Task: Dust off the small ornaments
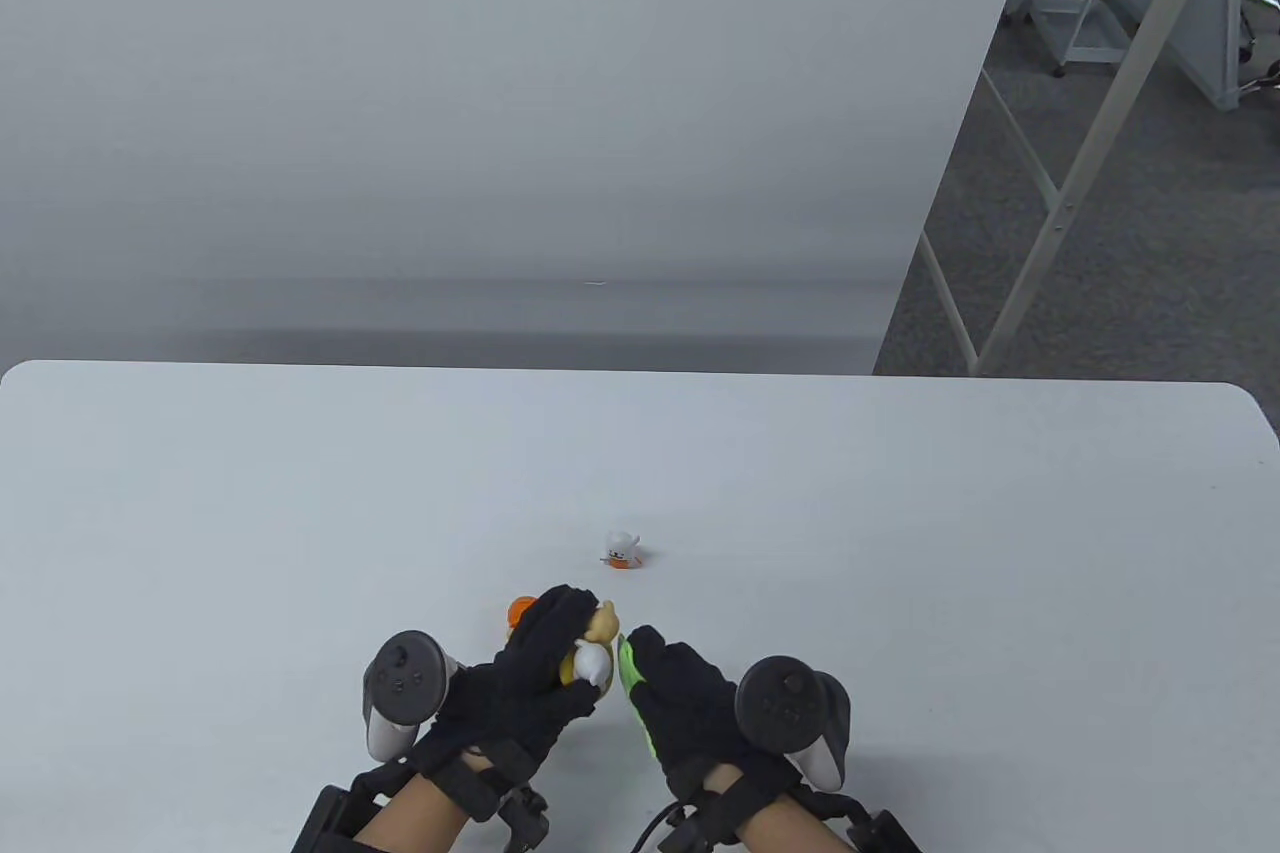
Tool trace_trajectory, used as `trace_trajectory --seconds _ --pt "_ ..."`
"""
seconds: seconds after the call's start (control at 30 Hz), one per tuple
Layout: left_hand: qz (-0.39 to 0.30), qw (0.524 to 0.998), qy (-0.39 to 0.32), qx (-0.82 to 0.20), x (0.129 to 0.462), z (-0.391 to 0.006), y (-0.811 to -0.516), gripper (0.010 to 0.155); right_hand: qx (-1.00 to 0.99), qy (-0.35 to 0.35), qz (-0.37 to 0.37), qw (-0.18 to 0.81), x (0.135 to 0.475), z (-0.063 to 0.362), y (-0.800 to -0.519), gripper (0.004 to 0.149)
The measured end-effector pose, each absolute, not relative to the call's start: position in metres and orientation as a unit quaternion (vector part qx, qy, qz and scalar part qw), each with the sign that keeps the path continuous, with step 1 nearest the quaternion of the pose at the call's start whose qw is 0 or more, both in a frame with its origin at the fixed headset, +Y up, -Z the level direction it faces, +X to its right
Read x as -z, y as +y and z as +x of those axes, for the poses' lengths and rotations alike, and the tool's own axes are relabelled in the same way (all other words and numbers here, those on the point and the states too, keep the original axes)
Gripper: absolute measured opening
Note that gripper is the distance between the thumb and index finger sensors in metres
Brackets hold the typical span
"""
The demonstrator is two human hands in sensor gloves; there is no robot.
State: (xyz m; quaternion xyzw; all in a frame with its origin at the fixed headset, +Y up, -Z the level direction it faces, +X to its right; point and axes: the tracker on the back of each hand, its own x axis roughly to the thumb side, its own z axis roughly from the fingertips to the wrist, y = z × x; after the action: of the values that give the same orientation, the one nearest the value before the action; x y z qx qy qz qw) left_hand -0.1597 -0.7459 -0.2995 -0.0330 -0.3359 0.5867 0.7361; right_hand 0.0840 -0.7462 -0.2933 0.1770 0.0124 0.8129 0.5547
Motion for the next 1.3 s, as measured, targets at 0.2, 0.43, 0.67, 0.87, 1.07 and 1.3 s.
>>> trace_trajectory --seconds 0.2,0.43,0.67,0.87,1.07,1.3 --pt "-0.010 0.754 -0.347 -0.558 0.294 -0.152 -0.741 0.076 -0.736 0.070 0.140 0.658 0.292 0.079 -0.760 0.051" --pt "0.047 0.783 -0.299 -0.544 0.294 -0.161 -0.740 0.075 -0.788 0.036 0.214 0.577 0.282 0.061 -0.745 0.051" --pt "0.058 0.783 -0.237 -0.572 0.298 -0.168 -0.738 0.075 -0.799 0.031 0.268 0.537 0.284 0.069 -0.738 0.049" --pt "-0.103 0.704 -0.330 -0.621 0.300 -0.153 -0.746 0.074 -0.775 -0.033 0.199 0.599 0.295 0.088 -0.740 0.054" --pt "-0.100 0.722 -0.303 -0.614 0.298 -0.151 -0.745 0.073 -0.812 -0.038 0.225 0.537 0.289 0.079 -0.735 0.052" --pt "-0.111 0.763 -0.240 -0.589 0.298 -0.156 -0.747 0.073 -0.843 -0.063 0.291 0.448 0.278 0.065 -0.730 0.051"
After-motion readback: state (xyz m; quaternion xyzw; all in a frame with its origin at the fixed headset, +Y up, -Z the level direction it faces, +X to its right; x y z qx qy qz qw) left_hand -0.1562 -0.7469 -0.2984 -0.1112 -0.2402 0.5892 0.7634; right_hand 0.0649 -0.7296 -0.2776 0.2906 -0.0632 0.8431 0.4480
